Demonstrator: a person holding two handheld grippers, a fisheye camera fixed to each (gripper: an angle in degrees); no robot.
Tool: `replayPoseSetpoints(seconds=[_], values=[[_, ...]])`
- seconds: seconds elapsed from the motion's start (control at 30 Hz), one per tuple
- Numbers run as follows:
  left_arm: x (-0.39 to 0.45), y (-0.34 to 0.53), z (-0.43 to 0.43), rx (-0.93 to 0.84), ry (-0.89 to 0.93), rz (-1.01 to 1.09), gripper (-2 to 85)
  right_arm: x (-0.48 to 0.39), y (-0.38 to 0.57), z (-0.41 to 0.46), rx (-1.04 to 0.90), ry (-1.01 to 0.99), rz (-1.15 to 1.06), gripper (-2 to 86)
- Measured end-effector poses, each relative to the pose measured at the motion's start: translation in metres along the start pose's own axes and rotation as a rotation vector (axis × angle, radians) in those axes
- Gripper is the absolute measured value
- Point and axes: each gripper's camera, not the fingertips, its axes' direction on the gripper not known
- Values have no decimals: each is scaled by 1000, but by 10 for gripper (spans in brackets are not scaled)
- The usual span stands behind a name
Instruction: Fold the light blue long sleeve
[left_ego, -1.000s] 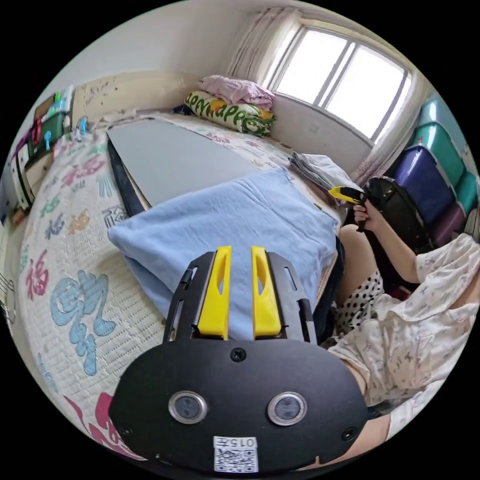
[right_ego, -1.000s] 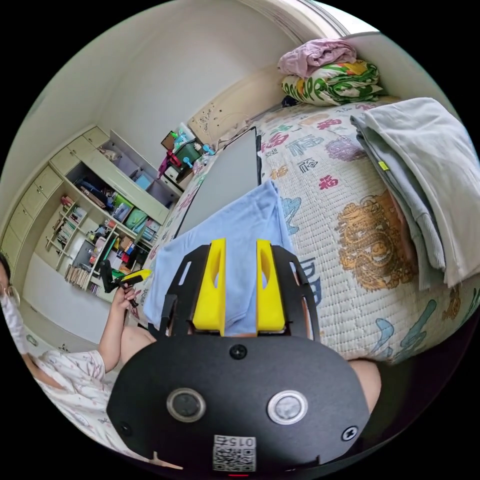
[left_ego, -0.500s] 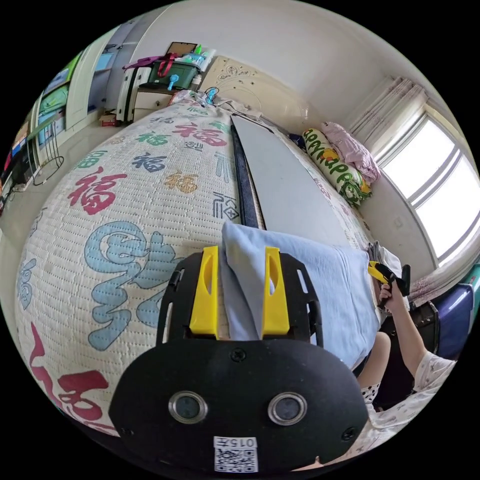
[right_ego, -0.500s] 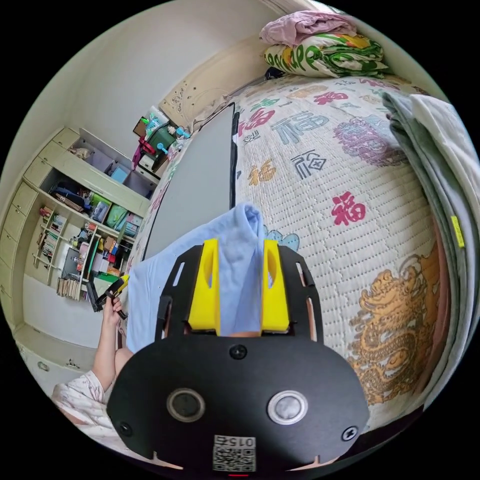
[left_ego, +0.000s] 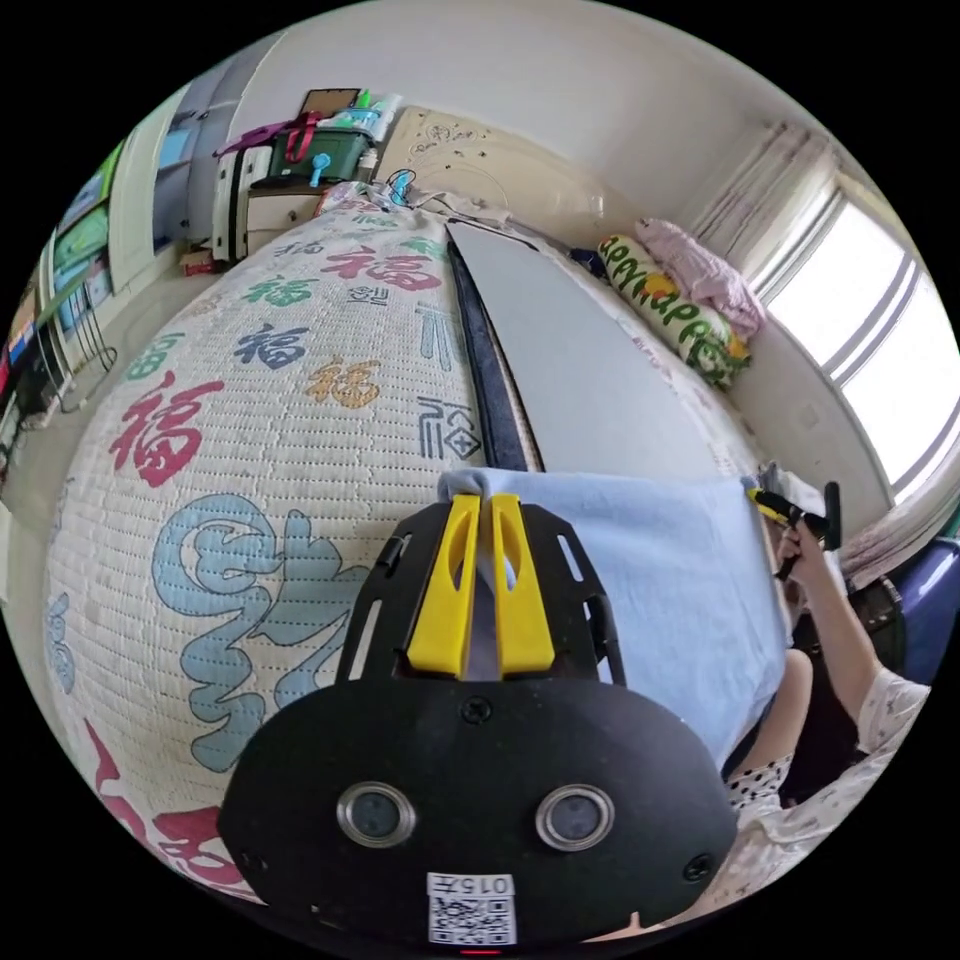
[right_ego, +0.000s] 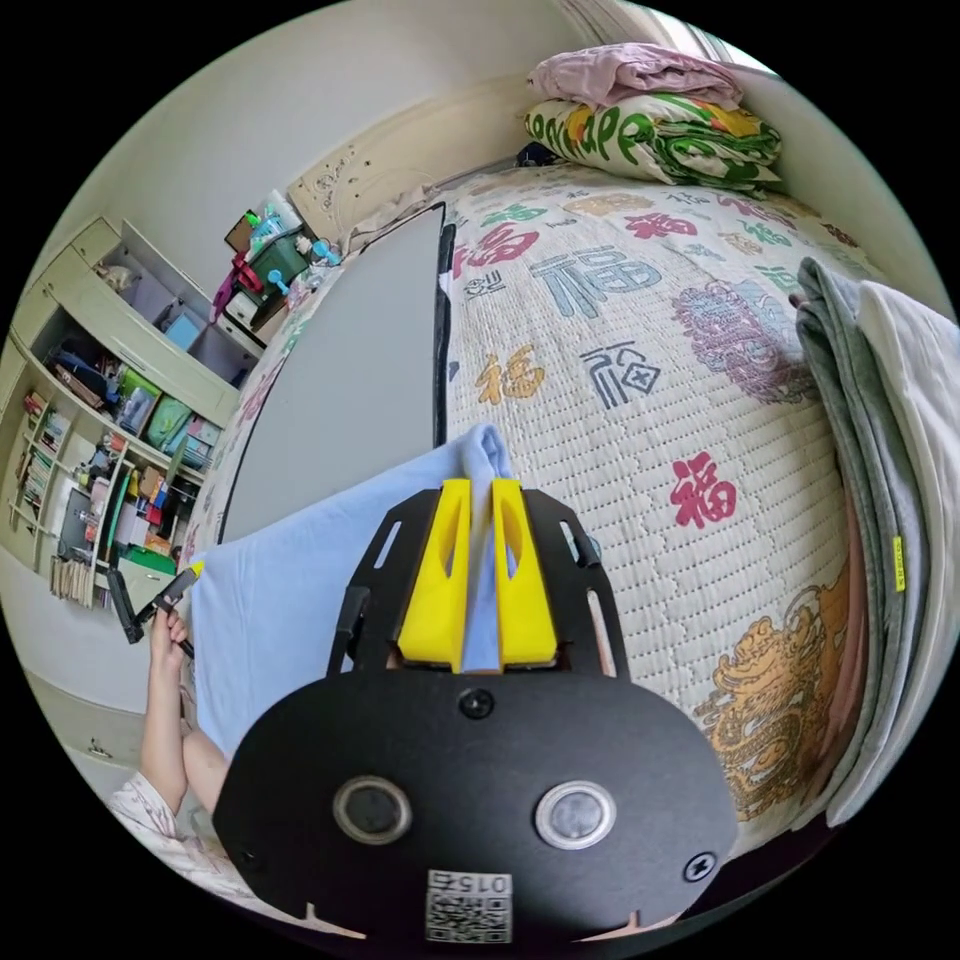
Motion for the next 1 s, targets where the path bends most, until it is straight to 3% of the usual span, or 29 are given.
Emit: replayPoseSetpoints(seconds=[0.1,0.3,0.4,0.47,0.6,0.7,0.83,1.0], values=[[20,-10,1,-19,3,-17,24,11,34,18,-19,63,-28,59],[62,-10,-38,24,-27,1,57,72,169,-40,81,134,-119,57],[124,2,-76,80,-14,188,58,89,272,-79,88,-39,-309,31],[176,18,-98,113,106,374,56,86,369,-101,56,-262,-547,25],[325,66,-110,23,470,798,57,73,506,-100,-12,-394,-788,63],[427,98,-81,-122,539,993,69,70,594,-71,-72,-324,-932,77],[512,134,-32,-326,516,1113,86,79,687,-16,-203,-59,-1082,90],[549,145,-22,-315,463,1119,111,110,754,17,-168,145,-1139,67]])
